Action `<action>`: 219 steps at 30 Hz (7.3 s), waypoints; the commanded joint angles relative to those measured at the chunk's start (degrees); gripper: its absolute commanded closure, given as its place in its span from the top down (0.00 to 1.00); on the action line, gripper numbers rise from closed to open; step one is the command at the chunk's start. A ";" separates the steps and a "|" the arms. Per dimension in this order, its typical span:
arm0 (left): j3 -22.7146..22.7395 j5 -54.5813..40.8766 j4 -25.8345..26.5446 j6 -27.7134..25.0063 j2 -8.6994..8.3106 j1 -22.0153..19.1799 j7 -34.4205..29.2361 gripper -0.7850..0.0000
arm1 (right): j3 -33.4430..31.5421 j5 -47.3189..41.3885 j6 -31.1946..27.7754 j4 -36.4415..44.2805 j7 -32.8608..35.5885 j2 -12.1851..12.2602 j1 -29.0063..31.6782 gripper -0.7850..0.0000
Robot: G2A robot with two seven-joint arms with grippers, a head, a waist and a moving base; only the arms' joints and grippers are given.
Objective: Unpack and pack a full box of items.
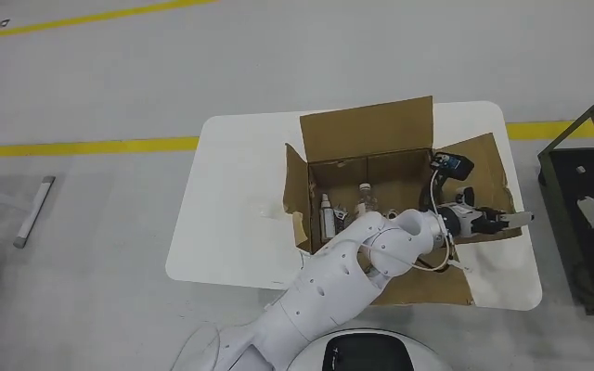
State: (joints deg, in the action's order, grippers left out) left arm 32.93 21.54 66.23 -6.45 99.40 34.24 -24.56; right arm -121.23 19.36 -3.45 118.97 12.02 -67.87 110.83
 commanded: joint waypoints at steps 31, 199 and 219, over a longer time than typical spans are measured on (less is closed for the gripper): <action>4.32 3.63 -0.69 -0.53 1.11 2.19 -2.75 1.00 | 11.03 -2.37 -4.72 -0.38 3.64 -1.18 -0.43 0.46; 12.11 46.89 -12.48 27.75 2.20 0.38 -39.02 0.41 | 19.03 1.87 -1.88 6.27 -3.56 -5.17 8.36 0.00; 17.47 43.74 -3.09 27.86 2.46 -0.05 -39.87 0.00 | 14.68 2.25 -1.60 3.51 -3.09 -5.04 4.88 0.00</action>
State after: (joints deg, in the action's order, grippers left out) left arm 50.01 65.20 62.17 21.28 101.94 34.12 -64.40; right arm -106.20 21.59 -5.14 122.66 9.00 -72.91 115.79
